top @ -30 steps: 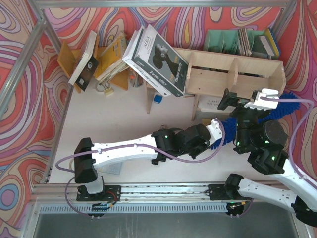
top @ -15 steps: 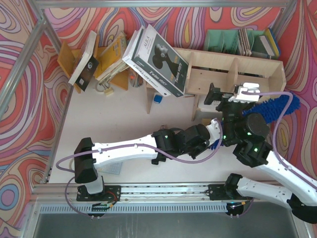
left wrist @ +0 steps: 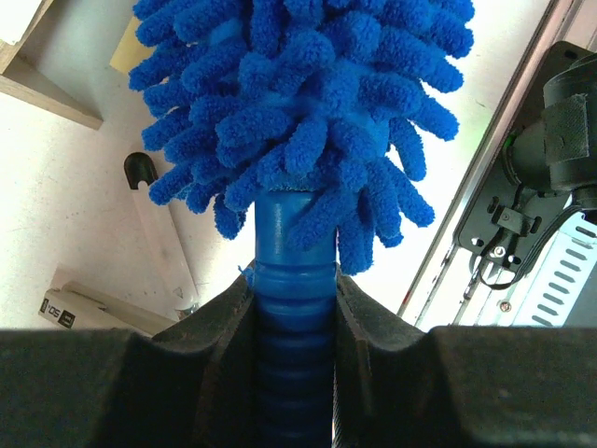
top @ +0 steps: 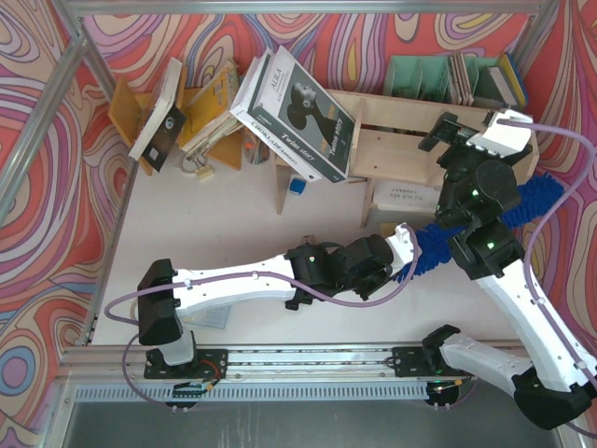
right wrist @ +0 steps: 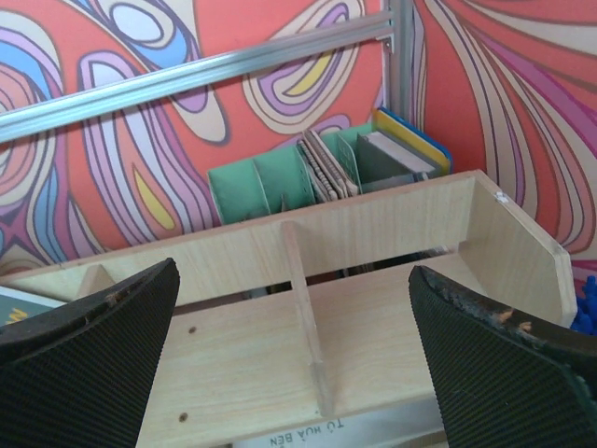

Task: Dust the bookshelf with a duster

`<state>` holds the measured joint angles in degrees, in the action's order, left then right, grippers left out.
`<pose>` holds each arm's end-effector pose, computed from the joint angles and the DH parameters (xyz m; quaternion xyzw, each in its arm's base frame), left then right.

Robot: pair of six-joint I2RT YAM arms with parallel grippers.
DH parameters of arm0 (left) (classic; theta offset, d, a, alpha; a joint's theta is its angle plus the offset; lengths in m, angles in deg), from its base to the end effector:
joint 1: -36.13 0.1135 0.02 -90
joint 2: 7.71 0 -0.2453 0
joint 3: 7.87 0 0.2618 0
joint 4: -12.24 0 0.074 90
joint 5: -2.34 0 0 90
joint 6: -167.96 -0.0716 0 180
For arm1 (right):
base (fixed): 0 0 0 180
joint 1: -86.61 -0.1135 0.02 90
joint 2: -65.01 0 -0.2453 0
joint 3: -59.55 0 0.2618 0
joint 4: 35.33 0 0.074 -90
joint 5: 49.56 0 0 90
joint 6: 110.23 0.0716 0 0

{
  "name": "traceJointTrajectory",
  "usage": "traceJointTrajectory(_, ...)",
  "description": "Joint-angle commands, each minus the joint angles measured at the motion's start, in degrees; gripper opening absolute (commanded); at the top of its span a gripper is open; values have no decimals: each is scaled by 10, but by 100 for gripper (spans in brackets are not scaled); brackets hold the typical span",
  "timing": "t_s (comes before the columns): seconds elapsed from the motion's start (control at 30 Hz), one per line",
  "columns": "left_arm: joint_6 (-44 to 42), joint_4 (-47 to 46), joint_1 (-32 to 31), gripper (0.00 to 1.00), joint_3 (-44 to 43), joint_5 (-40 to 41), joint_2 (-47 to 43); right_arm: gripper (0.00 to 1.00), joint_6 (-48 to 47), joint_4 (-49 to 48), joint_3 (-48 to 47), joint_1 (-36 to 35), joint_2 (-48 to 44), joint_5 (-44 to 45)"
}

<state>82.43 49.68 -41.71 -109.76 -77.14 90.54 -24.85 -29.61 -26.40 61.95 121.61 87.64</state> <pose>0.1047 -0.4239 0.2926 0.4901 0.7302 -0.2478 0.4064 0.2269 0.0464 0.4958 0.1974 0.5700 -0.0824 0.7933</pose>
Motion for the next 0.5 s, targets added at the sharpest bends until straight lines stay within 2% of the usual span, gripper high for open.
traceJointTrajectory(0.0, 6, -45, 3, 0, 2, 18, -25, 99, 42, 65, 21, 19, -45, -34)
traceJointTrajectory(0.17, 4, -39, 4, 0, -16, 20, -6, 99, 44, 94, 84, 20, -102, -58)
traceJointTrajectory(0.3, 8, -19, 4, 0, -37, 20, 15, 99, 18, 76, 125, 20, -145, -71)
traceJointTrajectory(0.47, 21, -25, 3, 0, -8, 18, 14, 99, -4, 60, 137, 20, -175, -72)
